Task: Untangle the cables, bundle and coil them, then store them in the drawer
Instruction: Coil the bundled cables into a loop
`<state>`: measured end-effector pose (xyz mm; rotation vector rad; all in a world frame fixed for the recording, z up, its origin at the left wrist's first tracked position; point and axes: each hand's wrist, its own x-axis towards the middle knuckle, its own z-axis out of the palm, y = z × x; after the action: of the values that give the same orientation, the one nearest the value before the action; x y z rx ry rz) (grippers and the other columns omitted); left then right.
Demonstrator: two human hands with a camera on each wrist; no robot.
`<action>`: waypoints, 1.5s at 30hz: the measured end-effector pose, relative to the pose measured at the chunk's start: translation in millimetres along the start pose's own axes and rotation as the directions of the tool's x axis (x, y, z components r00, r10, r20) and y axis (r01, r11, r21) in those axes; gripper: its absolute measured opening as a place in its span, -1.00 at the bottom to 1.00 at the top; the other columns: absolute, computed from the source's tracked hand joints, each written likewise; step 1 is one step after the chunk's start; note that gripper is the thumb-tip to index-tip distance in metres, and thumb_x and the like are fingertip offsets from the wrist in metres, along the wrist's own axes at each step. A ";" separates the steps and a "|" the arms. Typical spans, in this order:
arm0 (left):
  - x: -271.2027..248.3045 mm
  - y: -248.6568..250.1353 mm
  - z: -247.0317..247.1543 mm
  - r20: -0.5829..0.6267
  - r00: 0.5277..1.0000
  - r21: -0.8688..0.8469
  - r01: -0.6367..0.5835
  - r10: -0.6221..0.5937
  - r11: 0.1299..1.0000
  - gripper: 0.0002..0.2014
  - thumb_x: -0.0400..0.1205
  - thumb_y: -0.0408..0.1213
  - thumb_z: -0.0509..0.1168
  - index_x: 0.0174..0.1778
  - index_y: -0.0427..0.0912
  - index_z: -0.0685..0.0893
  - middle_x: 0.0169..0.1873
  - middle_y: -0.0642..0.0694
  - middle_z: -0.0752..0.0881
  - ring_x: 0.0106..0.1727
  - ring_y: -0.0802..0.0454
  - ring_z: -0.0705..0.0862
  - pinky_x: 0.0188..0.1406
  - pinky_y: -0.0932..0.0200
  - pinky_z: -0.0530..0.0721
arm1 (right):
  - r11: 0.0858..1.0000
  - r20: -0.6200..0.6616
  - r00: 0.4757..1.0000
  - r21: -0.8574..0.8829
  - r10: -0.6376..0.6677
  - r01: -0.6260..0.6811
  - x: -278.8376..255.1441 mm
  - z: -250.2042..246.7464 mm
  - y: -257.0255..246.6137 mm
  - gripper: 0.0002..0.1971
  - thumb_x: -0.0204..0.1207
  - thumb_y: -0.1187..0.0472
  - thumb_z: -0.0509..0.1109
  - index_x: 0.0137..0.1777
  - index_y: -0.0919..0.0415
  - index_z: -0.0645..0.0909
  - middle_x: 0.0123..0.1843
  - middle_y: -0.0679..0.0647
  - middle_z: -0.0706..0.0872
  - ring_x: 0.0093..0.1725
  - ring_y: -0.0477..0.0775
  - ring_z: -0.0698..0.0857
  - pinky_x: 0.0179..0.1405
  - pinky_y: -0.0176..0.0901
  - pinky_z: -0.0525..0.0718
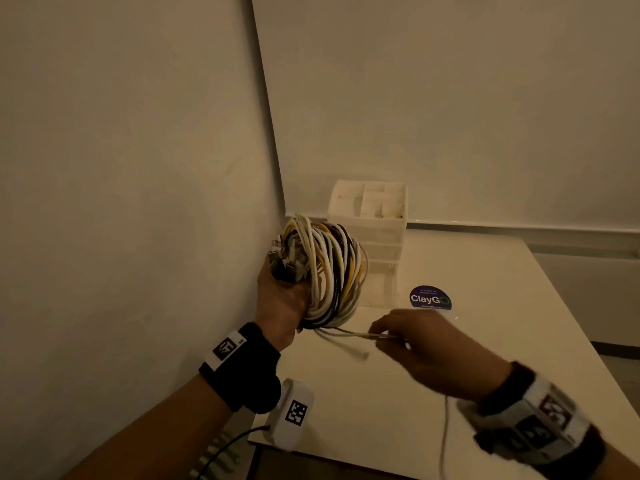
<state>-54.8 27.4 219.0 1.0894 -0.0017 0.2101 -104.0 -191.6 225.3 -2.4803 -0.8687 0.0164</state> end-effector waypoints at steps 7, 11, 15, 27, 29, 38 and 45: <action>-12.4 2.9 -19.5 0.364 0.927 0.206 0.014 -0.090 0.978 -0.41 0.14 0.16 0.65 0.08 0.05 0.80 -0.01 -0.11 0.83 0.08 -0.08 0.77 -0.06 0.03 0.74 | 0.960 -0.275 0.942 0.149 -0.191 0.238 5.2 -42.5 10.4 -0.82 0.58 0.08 0.38 0.06 0.05 0.78 -0.16 -0.10 0.70 -0.17 -0.08 0.71 -0.17 -0.21 0.67; -24.7 -1.5 -12.9 0.483 0.803 0.051 0.371 -0.348 0.927 -0.27 -0.26 0.12 0.75 -0.14 -0.02 0.87 -0.35 -0.04 0.83 -0.32 0.08 0.80 -0.40 0.20 0.74 | 0.809 -0.528 0.848 0.478 -0.048 0.343 26.5 -21.6 2.4 -0.85 0.50 0.17 0.45 -0.04 0.21 0.78 -0.14 0.05 0.79 -0.13 0.04 0.77 -0.12 -0.14 0.72; -29.3 -27.0 -21.1 0.445 0.732 -0.084 0.607 -0.515 0.790 -0.24 0.26 0.05 0.66 0.33 -0.23 0.64 0.11 -0.31 0.72 0.05 -0.24 0.73 -0.08 -0.12 0.73 | 0.652 -0.646 0.743 0.641 0.172 0.406 44.1 9.1 -14.7 -0.94 0.47 0.36 0.46 -0.08 0.28 0.73 -0.19 0.16 0.76 -0.25 0.04 0.72 -0.25 -0.17 0.70; -19.9 -84.8 -57.3 0.389 0.864 -0.163 0.405 -0.319 0.900 -0.48 0.71 0.16 0.08 0.55 0.03 0.44 0.49 0.04 0.52 0.51 0.08 0.45 0.53 0.09 0.36 | 0.686 -0.630 0.695 0.675 0.345 0.271 61.6 59.4 -14.6 -0.76 0.59 -0.03 0.20 -0.07 0.12 0.55 -0.07 0.06 0.67 -0.05 0.19 0.66 -0.01 0.36 0.61; -14.4 -93.3 -51.1 0.319 0.895 0.104 0.295 -0.313 0.950 -0.38 0.14 0.43 0.52 0.04 0.19 0.82 0.00 0.18 0.82 0.10 0.19 0.73 0.10 0.28 0.67 | 0.792 -0.651 0.711 0.568 0.266 0.223 57.9 61.2 -5.3 -0.78 0.64 -0.02 0.09 -0.02 0.03 0.53 0.00 0.01 0.62 0.04 0.15 0.62 0.05 0.31 0.58; -16.6 -114.0 -54.0 0.442 0.889 -0.137 0.200 -0.121 0.970 -0.53 0.72 0.14 0.07 0.54 0.12 0.43 0.46 0.14 0.54 0.48 0.27 0.45 0.55 0.25 0.20 | 0.893 -0.507 0.812 0.449 0.290 -0.038 53.8 70.7 10.2 -0.54 0.58 -0.20 -0.17 0.46 -0.27 0.19 0.46 -0.27 0.34 0.48 -0.28 0.25 0.47 -0.23 0.10; -54.7 -47.0 -20.0 0.573 0.727 -0.148 0.545 -0.377 0.825 -0.35 -0.42 0.03 0.76 -0.42 -0.11 0.87 -0.39 -0.06 0.83 -0.37 0.10 0.80 -0.42 0.24 0.74 | 0.795 -0.267 0.900 0.593 0.345 -0.128 48.1 76.4 18.5 -0.52 0.61 -0.32 -0.17 0.47 -0.30 0.24 0.48 -0.29 0.34 0.50 -0.25 0.33 0.50 -0.11 0.26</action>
<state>-102.5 14.8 162.7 0.7688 -0.2411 -0.5460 -68.2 -140.7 157.4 -1.9206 -0.3120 -0.0853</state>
